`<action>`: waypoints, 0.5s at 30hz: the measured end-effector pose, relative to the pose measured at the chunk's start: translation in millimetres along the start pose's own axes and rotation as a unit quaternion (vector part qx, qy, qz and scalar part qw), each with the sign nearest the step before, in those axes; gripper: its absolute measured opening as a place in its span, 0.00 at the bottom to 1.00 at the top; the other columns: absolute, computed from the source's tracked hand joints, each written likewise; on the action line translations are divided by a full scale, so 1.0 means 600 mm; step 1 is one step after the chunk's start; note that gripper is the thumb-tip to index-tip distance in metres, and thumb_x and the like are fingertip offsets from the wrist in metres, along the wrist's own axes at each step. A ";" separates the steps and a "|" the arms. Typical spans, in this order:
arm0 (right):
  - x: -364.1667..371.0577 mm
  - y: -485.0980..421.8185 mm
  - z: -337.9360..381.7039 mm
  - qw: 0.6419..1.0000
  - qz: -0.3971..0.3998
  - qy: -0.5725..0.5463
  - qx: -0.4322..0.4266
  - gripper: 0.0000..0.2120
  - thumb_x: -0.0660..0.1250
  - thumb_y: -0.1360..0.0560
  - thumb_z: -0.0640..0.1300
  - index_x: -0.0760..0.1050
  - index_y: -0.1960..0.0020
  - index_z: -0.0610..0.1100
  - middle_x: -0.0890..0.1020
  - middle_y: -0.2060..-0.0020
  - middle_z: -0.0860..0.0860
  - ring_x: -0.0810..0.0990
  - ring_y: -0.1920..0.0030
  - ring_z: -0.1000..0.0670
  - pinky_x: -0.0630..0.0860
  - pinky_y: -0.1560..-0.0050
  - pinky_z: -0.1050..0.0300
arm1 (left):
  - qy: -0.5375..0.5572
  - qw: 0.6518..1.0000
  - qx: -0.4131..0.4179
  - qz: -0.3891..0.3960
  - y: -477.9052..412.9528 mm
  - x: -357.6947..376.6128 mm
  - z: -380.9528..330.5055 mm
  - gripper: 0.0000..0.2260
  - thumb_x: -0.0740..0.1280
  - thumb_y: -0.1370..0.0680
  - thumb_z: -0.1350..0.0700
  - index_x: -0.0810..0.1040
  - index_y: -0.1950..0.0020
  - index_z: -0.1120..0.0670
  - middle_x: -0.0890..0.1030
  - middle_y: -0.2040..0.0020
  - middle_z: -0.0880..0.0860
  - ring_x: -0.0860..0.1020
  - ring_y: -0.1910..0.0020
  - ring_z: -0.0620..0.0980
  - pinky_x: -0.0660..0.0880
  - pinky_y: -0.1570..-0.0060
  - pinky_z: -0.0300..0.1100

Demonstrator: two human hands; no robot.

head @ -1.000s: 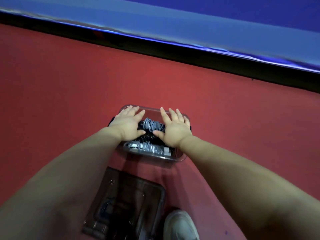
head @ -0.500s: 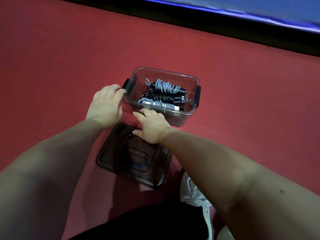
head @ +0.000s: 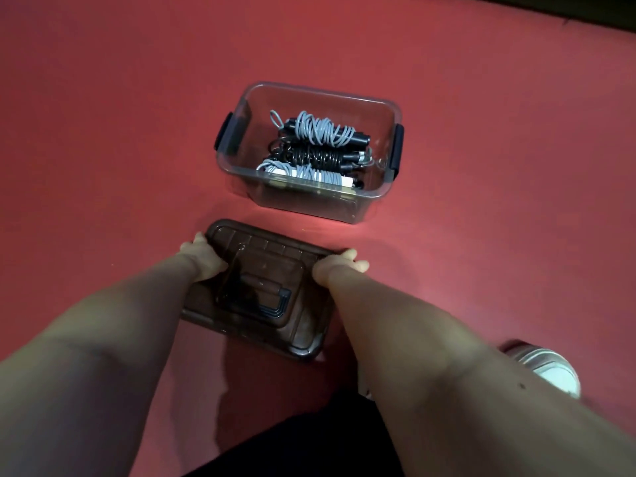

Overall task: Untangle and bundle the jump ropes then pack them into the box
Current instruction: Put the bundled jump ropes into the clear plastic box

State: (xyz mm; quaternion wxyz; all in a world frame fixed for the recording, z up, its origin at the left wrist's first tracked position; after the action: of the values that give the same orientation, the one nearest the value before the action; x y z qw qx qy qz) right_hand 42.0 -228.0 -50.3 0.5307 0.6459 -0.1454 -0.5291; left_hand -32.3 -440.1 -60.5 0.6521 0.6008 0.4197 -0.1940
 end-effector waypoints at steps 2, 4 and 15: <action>0.008 -0.008 -0.005 0.999 0.017 -0.026 0.032 0.37 0.58 0.23 0.50 0.39 0.23 0.43 0.52 0.26 0.44 0.56 0.28 0.41 0.56 0.30 0.44 | 0.017 1.000 -0.006 -0.001 -0.006 0.015 0.007 0.37 0.72 0.28 0.51 0.58 0.25 0.57 0.67 0.31 0.64 0.69 0.33 0.65 0.67 0.33 0.52; 0.016 -0.016 -0.012 0.997 0.018 -0.062 0.046 0.39 0.59 0.23 0.48 0.37 0.24 0.42 0.54 0.27 0.42 0.57 0.28 0.41 0.56 0.29 0.45 | 0.019 1.000 -0.010 -0.021 -0.010 0.020 0.011 0.33 0.70 0.27 0.51 0.60 0.26 0.57 0.67 0.32 0.64 0.69 0.34 0.66 0.67 0.33 0.52; -0.002 -0.004 -0.005 0.986 -0.045 -0.159 0.008 0.22 0.58 0.22 0.41 0.59 0.30 0.38 0.65 0.32 0.42 0.67 0.33 0.42 0.67 0.36 0.50 | 0.156 0.983 -0.032 -0.091 -0.018 -0.022 0.064 0.22 0.67 0.28 0.56 0.73 0.33 0.55 0.74 0.36 0.62 0.75 0.40 0.63 0.71 0.36 0.52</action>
State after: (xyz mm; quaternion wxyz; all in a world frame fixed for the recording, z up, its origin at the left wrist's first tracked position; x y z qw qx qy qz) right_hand 43.3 -224.6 -52.0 0.4711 0.5640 -0.2028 -0.6471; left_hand -35.9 -481.8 -59.4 0.5772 0.5617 0.5751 -0.1435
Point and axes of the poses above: each hand's wrist, its own y-axis away from the middle knuckle, its own x-axis out of the palm, z = x × y, the point moved 1 cm from there along -y, towards the middle knuckle
